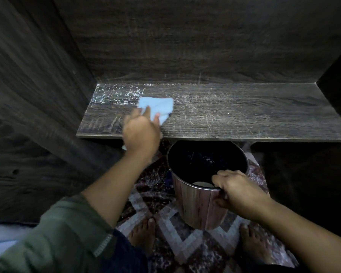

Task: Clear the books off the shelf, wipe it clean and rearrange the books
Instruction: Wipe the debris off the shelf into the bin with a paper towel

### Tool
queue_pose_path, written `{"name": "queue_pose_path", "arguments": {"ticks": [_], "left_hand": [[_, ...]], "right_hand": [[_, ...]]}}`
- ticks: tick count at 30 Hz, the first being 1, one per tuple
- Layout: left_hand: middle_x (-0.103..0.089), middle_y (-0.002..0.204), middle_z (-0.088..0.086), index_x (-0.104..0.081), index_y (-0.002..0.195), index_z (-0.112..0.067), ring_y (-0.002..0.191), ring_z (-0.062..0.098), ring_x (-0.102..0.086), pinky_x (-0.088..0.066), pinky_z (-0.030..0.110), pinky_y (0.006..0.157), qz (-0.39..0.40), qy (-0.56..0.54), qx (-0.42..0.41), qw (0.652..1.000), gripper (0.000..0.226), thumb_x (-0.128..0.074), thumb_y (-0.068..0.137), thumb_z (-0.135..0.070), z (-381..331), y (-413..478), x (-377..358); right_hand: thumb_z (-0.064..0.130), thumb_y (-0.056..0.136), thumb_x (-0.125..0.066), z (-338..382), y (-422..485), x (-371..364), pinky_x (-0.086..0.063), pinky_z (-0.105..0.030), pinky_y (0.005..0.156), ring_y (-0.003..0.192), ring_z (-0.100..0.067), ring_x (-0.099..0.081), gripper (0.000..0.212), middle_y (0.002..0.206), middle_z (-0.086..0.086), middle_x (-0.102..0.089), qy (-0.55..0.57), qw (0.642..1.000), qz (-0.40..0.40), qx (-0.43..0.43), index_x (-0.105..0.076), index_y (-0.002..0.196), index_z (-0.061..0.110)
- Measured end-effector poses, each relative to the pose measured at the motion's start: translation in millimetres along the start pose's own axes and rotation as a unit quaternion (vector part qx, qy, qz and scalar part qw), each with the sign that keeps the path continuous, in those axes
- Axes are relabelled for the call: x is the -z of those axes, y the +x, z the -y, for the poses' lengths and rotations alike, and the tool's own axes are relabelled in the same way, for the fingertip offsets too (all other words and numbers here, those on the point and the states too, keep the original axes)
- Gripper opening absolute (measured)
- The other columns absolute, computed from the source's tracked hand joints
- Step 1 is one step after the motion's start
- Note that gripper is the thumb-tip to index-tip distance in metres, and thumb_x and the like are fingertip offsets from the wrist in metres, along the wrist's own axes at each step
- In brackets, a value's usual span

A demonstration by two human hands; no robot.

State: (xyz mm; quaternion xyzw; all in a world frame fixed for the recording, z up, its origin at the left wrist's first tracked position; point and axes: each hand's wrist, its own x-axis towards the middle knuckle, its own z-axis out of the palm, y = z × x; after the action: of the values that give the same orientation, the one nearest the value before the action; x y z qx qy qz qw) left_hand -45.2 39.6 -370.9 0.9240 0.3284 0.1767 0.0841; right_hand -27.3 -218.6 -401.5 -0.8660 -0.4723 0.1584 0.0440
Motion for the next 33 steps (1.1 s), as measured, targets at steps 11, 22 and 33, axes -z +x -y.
{"name": "queue_pose_path", "arguments": {"ticks": [11,22,33], "left_hand": [[-0.049,0.132,0.017,-0.057,0.132,-0.01,0.111,0.04,-0.047,-0.034,0.04,0.097,-0.157,-0.021,0.054,0.986,0.042,-0.041,0.099,-0.032,59.5,43.7,23.0],[-0.048,0.124,0.019,-0.054,0.131,-0.014,0.106,0.038,-0.044,-0.032,0.04,0.092,-0.025,-0.01,0.011,1.0,0.055,-0.046,0.091,-0.05,14.3,4.3,-14.8],[-0.057,0.117,0.009,-0.064,0.122,-0.018,0.106,0.029,-0.049,-0.034,0.027,0.086,-0.048,-0.228,-0.138,0.963,0.032,-0.057,0.092,-0.028,-37.0,15.3,-5.8]], "right_hand": [[0.032,0.076,-0.072,-8.9,-3.9,2.2,-0.027,-0.027,0.077,0.107,-0.017,-0.051,0.03,0.102,0.006,-0.054,0.012,1.0,-0.018,-0.013,-0.052,0.097,0.025],[0.028,0.073,-0.074,-3.3,-4.3,4.6,-0.025,-0.026,0.075,0.101,-0.02,-0.053,0.032,0.096,0.004,-0.054,0.023,1.0,-0.01,-0.006,-0.046,0.088,0.028],[0.028,0.076,-0.073,-9.8,-7.4,8.0,-0.033,-0.029,0.084,0.107,-0.02,-0.052,0.031,0.105,0.002,-0.055,0.018,1.0,-0.01,-0.023,-0.055,0.101,0.02]]}}
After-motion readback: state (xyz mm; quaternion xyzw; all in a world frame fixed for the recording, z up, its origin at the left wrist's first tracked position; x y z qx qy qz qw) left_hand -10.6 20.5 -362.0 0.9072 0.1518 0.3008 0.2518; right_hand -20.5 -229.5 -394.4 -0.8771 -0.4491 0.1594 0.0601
